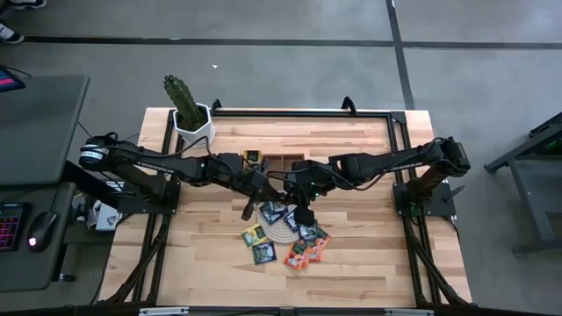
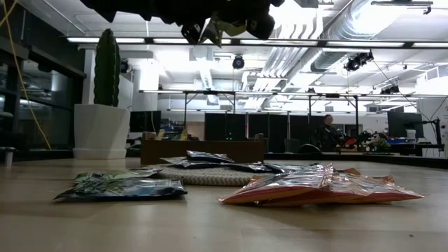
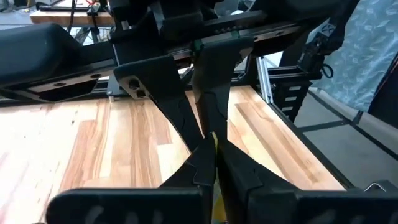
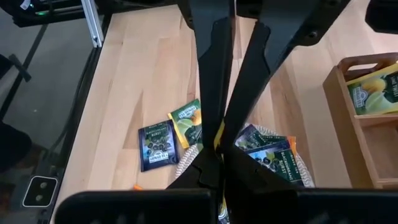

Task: Pick & Place Tea
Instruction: Put the yellow tea bag into the left section of the wooden organizer

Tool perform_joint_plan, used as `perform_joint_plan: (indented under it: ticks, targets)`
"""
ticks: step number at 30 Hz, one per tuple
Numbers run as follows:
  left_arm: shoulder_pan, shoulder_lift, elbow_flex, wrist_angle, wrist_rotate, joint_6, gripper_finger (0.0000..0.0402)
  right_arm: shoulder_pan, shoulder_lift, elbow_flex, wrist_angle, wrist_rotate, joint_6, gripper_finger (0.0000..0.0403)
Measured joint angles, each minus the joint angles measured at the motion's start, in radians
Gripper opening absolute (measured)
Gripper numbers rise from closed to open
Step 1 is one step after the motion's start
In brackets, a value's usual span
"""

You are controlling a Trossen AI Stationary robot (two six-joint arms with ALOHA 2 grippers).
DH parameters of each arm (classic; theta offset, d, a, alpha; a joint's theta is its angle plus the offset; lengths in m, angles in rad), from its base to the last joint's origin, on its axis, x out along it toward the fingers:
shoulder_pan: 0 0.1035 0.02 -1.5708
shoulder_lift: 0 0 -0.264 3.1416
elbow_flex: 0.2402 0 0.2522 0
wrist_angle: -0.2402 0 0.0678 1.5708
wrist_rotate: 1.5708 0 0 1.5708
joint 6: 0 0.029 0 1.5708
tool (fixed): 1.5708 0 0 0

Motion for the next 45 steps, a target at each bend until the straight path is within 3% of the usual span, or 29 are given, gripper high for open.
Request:
perform_joint_plan:
  ticks: [12,23,29,35,41,45]
  targets:
    - [0.0,0.001,0.0,-0.003,-0.007,0.005,0.0001,0.0,0.0,0.0,0.0,0.011,0.023,0.0015]
    - [-0.001,0.006,-0.005,-0.025,-0.009,0.005,0.0,-0.002,-0.007,0.007,-0.015,-0.058,0.078,0.0134]
    - [0.016,-0.002,-0.004,-0.059,-0.06,0.04,0.0,-0.008,-0.036,0.006,-0.216,-0.054,0.147,0.0183]
    - [0.098,-0.085,-0.004,-0.113,-0.136,0.108,0.0,0.003,-0.081,0.004,-0.436,0.006,0.247,0.019]
    - [0.221,-0.206,-0.094,-0.068,-0.144,0.127,0.0,0.062,-0.104,0.004,-0.456,0.078,0.303,0.019]
    - [0.287,-0.276,-0.252,0.128,-0.132,0.065,0.0,0.107,-0.111,0.003,-0.457,0.145,0.325,0.0189]
